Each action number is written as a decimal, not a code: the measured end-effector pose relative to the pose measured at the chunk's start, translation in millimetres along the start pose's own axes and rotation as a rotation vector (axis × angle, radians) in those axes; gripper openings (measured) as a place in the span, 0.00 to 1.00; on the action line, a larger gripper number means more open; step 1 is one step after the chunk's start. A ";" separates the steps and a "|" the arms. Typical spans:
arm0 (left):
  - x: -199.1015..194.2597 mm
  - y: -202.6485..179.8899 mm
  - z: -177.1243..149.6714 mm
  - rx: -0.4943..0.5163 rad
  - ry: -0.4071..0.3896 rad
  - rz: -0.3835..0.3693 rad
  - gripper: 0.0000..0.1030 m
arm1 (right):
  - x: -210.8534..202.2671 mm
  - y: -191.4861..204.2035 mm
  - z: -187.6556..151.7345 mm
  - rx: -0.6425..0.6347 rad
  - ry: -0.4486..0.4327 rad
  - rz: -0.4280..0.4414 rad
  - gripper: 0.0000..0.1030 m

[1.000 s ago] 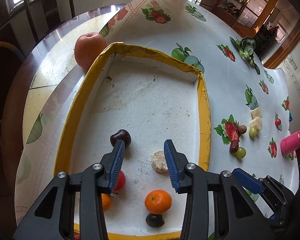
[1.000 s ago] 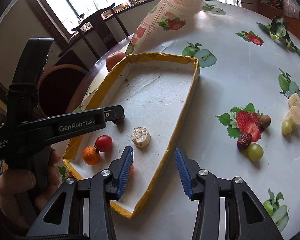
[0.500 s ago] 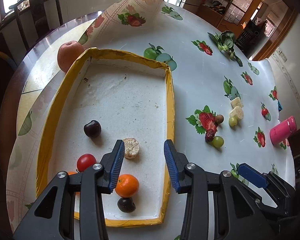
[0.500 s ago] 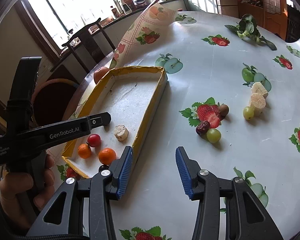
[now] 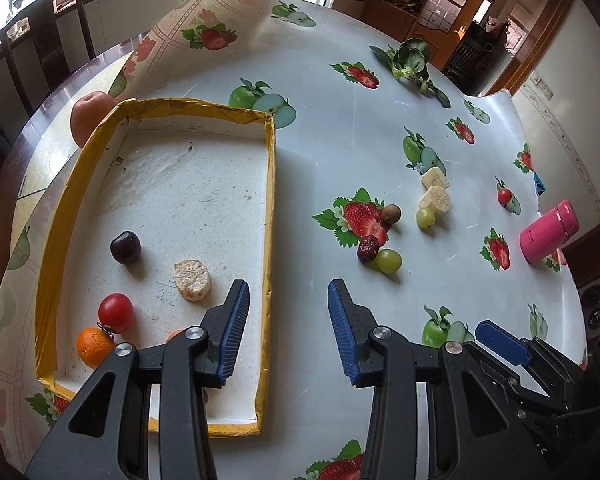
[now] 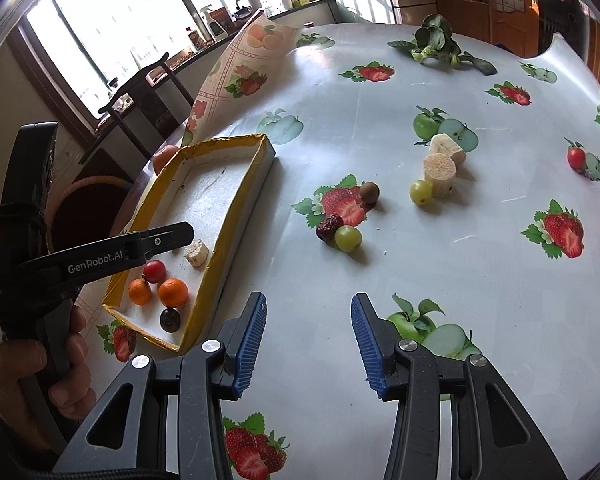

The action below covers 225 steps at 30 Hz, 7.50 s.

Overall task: Organize fruits
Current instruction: 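Move both open grippers back toward the remaining fruits, then grasp the red date with the left gripper while the right gripper grasps a green grape, then carry the red date with the left gripper while the right gripper carries the grape to the tray, then open the left gripper to drop the date while the right gripper releases the grape in the tray, then move both open grippers back toward the remaining items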

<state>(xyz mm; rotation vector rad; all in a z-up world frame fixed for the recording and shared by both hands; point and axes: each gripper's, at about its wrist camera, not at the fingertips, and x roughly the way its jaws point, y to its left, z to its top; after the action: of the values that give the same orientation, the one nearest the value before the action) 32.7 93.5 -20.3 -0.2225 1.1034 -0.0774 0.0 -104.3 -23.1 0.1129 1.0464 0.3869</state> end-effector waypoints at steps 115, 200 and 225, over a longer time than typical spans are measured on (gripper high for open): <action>-21.1 43.7 5.5 -0.014 -0.050 0.148 0.17 | 8.5 78.9 44.9 -0.127 -0.057 0.104 0.23; 64.0 133.1 58.3 -0.176 0.069 0.170 0.53 | 166.7 132.3 83.9 -0.241 0.120 0.132 0.34; 5.3 58.4 36.4 -0.067 -0.017 0.130 0.53 | 45.1 47.2 57.6 -0.073 -0.018 0.046 0.37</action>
<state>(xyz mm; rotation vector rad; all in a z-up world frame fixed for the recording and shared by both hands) 64.7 154.6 -21.9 -0.2110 1.1020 0.0775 57.2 -38.8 -18.3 0.0753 1.0117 0.4649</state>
